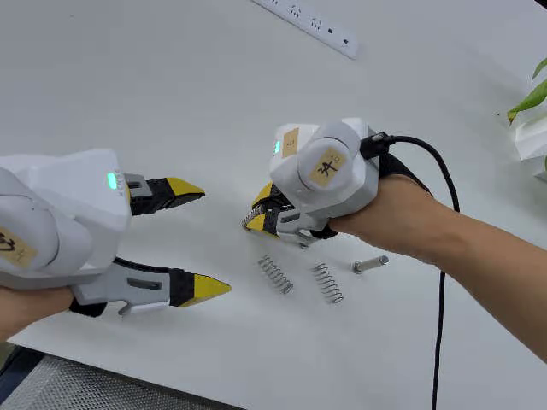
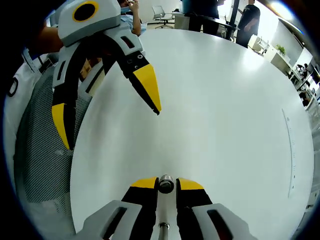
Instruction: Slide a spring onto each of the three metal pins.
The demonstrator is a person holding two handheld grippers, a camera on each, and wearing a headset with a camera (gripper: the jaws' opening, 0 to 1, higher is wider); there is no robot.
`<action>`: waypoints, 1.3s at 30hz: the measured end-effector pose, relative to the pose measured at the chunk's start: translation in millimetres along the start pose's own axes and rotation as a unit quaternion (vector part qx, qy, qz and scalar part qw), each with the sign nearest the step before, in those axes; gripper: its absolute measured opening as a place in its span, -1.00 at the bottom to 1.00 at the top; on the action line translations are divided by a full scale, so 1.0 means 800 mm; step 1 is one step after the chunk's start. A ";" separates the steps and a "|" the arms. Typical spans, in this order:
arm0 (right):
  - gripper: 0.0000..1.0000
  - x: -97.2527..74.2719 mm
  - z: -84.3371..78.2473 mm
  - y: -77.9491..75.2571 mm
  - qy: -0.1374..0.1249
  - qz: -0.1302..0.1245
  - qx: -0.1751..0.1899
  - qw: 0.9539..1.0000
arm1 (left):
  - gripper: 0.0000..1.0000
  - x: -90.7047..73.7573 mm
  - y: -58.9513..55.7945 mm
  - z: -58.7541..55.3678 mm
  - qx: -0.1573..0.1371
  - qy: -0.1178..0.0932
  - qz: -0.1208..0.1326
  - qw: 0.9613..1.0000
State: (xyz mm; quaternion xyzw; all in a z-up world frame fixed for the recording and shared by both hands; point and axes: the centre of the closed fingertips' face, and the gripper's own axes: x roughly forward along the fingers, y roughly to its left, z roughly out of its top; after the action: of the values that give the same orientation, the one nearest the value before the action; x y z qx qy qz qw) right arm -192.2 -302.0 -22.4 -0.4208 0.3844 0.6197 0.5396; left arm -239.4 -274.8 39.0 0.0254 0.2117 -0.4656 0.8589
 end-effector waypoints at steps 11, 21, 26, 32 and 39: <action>-0.68 -0.006 0.004 0.001 -0.013 -0.003 0.009 1.000 | 0.21 -0.001 -0.001 -0.001 0.002 0.005 -0.001 1.000; -0.52 -0.021 0.012 0.002 -0.040 -0.008 0.030 0.999 | 0.22 -0.002 -0.003 -0.001 0.010 0.014 -0.001 1.000; -0.39 -0.030 0.014 0.002 -0.052 -0.014 0.034 0.998 | 0.22 -0.003 -0.004 0.000 0.014 0.019 -0.002 1.000; -0.27 -0.043 0.016 0.004 -0.071 -0.021 0.043 0.996 | 0.23 -0.004 -0.004 -0.001 0.021 0.027 -0.003 0.999; -0.10 -0.061 0.017 0.006 -0.103 -0.029 0.061 0.992 | 0.26 -0.004 -0.005 0.001 0.031 0.037 -0.005 0.999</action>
State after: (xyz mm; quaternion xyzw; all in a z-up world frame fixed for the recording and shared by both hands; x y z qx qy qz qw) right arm -195.7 -306.8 28.1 -0.3324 0.3514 0.6193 0.6185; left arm -244.3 -274.7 41.4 0.0679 0.2291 -0.4749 0.8470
